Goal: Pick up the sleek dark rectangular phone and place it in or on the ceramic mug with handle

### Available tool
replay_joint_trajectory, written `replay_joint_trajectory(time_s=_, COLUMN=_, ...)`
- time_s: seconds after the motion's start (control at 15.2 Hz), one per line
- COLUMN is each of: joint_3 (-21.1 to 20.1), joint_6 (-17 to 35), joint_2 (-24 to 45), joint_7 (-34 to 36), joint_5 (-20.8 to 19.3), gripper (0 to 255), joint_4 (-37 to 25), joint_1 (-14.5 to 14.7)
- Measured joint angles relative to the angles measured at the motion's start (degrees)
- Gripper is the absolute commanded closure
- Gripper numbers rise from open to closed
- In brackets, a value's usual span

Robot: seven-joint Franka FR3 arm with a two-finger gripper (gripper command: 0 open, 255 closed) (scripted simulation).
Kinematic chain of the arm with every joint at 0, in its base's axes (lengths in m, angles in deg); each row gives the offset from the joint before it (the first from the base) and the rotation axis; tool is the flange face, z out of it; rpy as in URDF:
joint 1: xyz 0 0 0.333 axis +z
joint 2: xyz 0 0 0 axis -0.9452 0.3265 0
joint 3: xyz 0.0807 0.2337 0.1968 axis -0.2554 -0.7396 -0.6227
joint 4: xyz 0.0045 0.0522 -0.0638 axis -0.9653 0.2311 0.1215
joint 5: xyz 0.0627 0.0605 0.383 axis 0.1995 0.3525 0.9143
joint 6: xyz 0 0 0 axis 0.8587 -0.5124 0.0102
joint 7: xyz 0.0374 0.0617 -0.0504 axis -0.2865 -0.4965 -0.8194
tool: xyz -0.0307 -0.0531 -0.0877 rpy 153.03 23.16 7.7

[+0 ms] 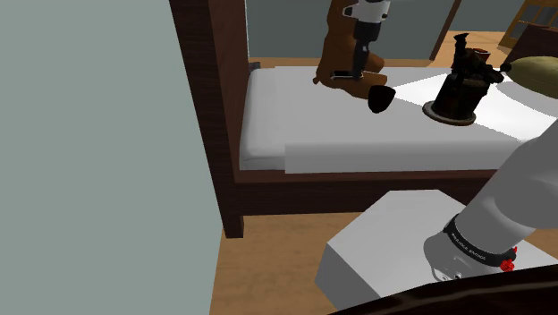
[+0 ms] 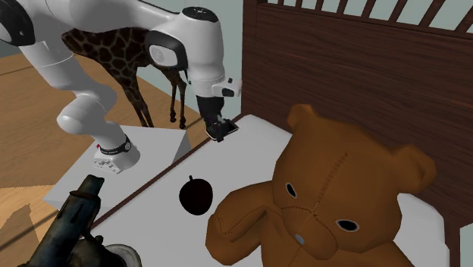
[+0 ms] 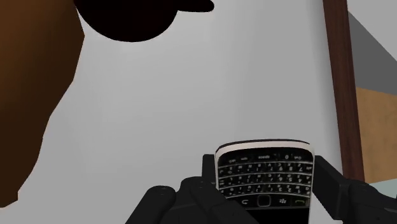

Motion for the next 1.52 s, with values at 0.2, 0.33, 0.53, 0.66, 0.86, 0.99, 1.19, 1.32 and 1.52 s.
replay_joint_trajectory(time_s=0.2, joint_3=2.32, joint_6=-0.44, joint_2=-1.05, joint_7=-4.12, joint_5=-0.49, gripper=255, joint_4=0.62, joint_1=-1.99)
replay_joint_trajectory(time_s=0.33, joint_3=3.92, joint_6=-0.6, joint_2=-0.92, joint_7=-6.97, joint_5=-0.63, gripper=255, joint_4=0.33, joint_1=-3.28)
replay_joint_trajectory(time_s=0.53, joint_3=6.15, joint_6=-0.63, joint_2=-0.31, joint_7=-10.98, joint_5=-0.68, gripper=255, joint_4=-0.29, joint_1=-5.08)
replay_joint_trajectory(time_s=0.66, joint_3=7.61, joint_6=-0.93, joint_2=-0.06, joint_7=-13.64, joint_5=-0.73, gripper=255, joint_4=-0.83, joint_1=-6.28)
replay_joint_trajectory(time_s=0.86, joint_3=10.04, joint_6=-1.13, joint_2=1.71, joint_7=-18.17, joint_5=-0.28, gripper=255, joint_4=-2.67, joint_1=-8.24)
replay_joint_trajectory(time_s=0.99, joint_3=11.14, joint_6=-1.0, joint_2=2.36, joint_7=-20.32, joint_5=-0.07, gripper=255, joint_4=-3.13, joint_1=-9.19)
replay_joint_trajectory(time_s=1.19, joint_3=11.47, joint_6=0.82, joint_2=2.98, joint_7=-21.07, joint_5=0.17, gripper=255, joint_4=-1.86, joint_1=-9.46)
replay_joint_trajectory(time_s=1.32, joint_3=11.56, joint_6=2.32, joint_2=3.08, joint_7=-21.26, joint_5=0.22, gripper=255, joint_4=-0.45, joint_1=-9.53)
replay_joint_trajectory(time_s=1.52, joint_3=11.56, joint_6=4.39, joint_2=3.6, joint_7=-21.34, joint_5=0.44, gripper=255, joint_4=1.15, joint_1=-9.52)
